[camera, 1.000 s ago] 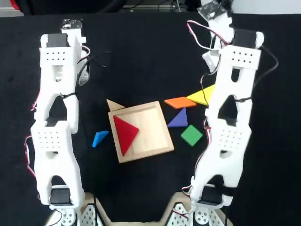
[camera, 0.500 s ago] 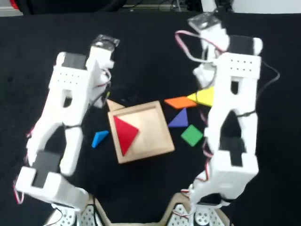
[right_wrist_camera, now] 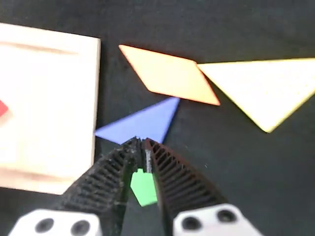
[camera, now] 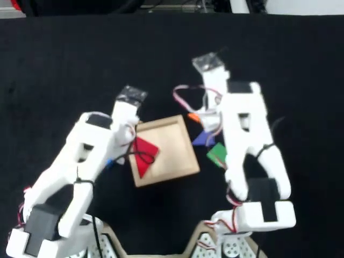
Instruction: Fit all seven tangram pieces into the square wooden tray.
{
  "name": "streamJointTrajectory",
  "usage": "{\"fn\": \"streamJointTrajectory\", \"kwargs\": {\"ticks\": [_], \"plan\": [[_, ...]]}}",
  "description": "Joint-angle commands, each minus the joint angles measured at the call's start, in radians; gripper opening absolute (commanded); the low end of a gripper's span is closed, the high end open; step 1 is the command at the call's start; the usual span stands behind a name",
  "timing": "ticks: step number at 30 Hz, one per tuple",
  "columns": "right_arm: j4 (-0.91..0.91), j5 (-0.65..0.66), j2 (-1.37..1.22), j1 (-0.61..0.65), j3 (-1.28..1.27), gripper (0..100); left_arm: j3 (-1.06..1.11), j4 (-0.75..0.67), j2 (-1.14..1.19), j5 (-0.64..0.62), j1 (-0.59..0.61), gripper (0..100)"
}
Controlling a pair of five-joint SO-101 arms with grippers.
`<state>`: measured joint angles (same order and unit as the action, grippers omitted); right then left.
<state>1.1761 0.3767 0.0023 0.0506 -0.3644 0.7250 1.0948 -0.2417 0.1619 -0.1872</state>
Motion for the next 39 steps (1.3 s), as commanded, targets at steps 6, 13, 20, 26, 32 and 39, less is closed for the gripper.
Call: {"fn": "streamJointTrajectory", "kwargs": {"ticks": [6,13,20,26,32,39], "plan": [[-0.124,-0.014,0.053,0.029,-0.079,1.1,0.041,-0.164,0.044,-0.032,0.044,4],[-0.169,-0.014,0.053,0.029,-0.111,1.1,-0.031,-0.161,0.064,-0.026,0.159,4],[-0.169,-0.012,0.053,0.023,-0.113,1.1,-0.035,-0.213,0.107,-0.114,-0.007,4],[-0.170,-0.006,0.061,-0.038,-0.107,1.1,-0.054,-0.322,0.196,-0.178,-0.077,4],[-0.221,-0.005,0.064,-0.138,-0.091,1.1,-0.151,-0.322,0.216,-0.183,-0.084,4],[-0.216,0.080,0.051,-0.262,0.062,1.5,-0.185,-0.207,0.210,-0.176,-0.036,4]]}}
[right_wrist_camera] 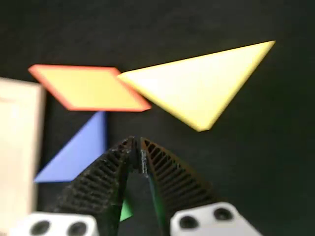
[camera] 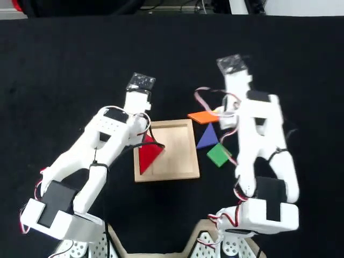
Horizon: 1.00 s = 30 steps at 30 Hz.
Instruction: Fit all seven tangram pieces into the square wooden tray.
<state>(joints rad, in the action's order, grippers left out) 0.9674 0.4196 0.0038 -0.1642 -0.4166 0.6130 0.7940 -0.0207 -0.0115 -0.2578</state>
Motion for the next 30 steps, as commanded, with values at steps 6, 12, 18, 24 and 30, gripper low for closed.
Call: {"fn": "streamJointTrajectory", "kwargs": {"ticks": [6,12,18,24,30], "plan": [[0.285,-0.127,-0.131,-0.052,0.441,10.7,-0.076,0.230,-0.166,-0.009,0.159,4],[0.529,-0.509,-0.375,-0.071,0.765,16.3,0.251,-0.075,-0.443,-0.083,0.185,4],[0.551,-0.371,-0.400,-0.072,0.878,16.2,0.558,-0.397,-0.634,-0.084,0.223,4],[0.555,0.450,-0.433,-0.083,0.909,15.8,0.588,-0.407,-0.692,-0.086,0.303,4],[0.344,0.637,-0.567,-0.107,0.995,2.1,0.595,-0.408,-0.689,-0.086,0.305,4]]}}
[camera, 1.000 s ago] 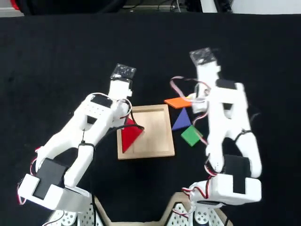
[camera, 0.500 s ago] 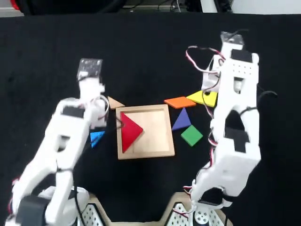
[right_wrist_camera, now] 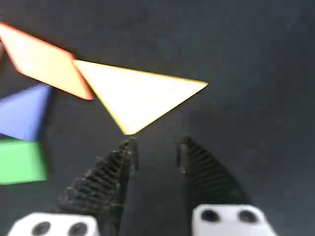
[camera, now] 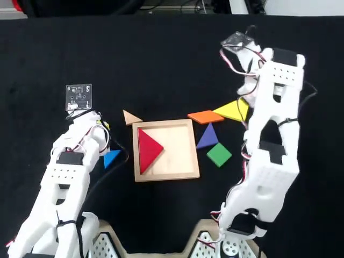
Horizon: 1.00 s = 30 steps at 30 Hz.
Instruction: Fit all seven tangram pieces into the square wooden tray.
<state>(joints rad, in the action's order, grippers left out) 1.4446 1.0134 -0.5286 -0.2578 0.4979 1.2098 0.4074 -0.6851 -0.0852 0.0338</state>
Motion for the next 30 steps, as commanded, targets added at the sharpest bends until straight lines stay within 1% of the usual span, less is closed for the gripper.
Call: {"fn": "streamJointTrajectory", "kwargs": {"ticks": [1,2,4,10,15,20,22,26,27,30], "plan": [[-0.189,0.017,-0.071,-0.009,0.101,0.7,-0.002,-0.021,-0.021,-0.012,0.013,4],[-0.230,-0.006,-0.111,0.002,0.125,2.8,-0.004,-0.023,-0.015,-0.012,0.015,4],[-0.270,-0.028,-0.194,0.014,0.179,2.1,-0.005,-0.023,-0.005,-0.012,0.015,4],[-0.262,-0.032,-0.409,0.011,0.395,1.1,0.012,-0.120,0.031,-0.012,0.019,4],[-0.170,-0.032,-0.512,0.011,0.581,1.1,0.008,-0.133,0.038,-0.012,0.018,4],[-0.086,-0.025,-0.616,0.017,0.697,1.1,0.010,-0.133,0.038,-0.012,0.019,4],[0.008,0.034,-0.647,0.012,0.736,1.1,0.010,-0.133,0.038,-0.012,0.019,4],[0.279,0.247,-0.684,-0.008,0.805,1.1,0.005,-0.133,0.038,-0.012,0.019,4],[0.324,0.288,-0.690,-0.011,0.817,1.1,0.005,-0.133,0.038,-0.012,0.019,4],[0.321,0.304,-0.690,-0.078,0.822,1.1,0.007,-0.133,0.038,-0.012,0.019,4]]}}
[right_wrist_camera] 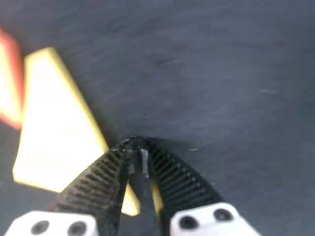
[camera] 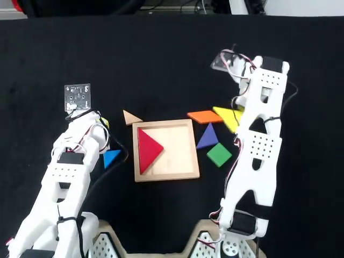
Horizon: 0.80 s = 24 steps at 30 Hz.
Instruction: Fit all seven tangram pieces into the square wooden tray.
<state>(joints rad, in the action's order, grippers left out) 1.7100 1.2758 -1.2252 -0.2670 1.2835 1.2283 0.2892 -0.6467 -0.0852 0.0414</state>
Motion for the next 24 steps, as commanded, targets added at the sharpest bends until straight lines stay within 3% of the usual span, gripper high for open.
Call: {"fn": "streamJointTrajectory", "kwargs": {"ticks": [1,7,13,17,24], "plan": [[0.055,0.043,0.012,-0.094,0.036,1.1,-0.010,-0.015,0.000,-0.012,0.012,4],[0.058,0.044,0.081,-0.284,-0.048,1.1,-0.012,-0.015,0.000,-0.012,0.008,4],[0.057,0.238,0.476,-0.405,-0.613,1.1,-0.012,-0.015,0.000,-0.012,0.004,4],[0.046,0.368,0.894,-0.400,-1.035,1.1,-0.010,-0.015,0.000,-0.012,0.004,4],[-0.203,0.371,1.420,-0.256,-1.535,1.1,-0.005,-0.011,0.000,-0.012,0.004,4]]}}
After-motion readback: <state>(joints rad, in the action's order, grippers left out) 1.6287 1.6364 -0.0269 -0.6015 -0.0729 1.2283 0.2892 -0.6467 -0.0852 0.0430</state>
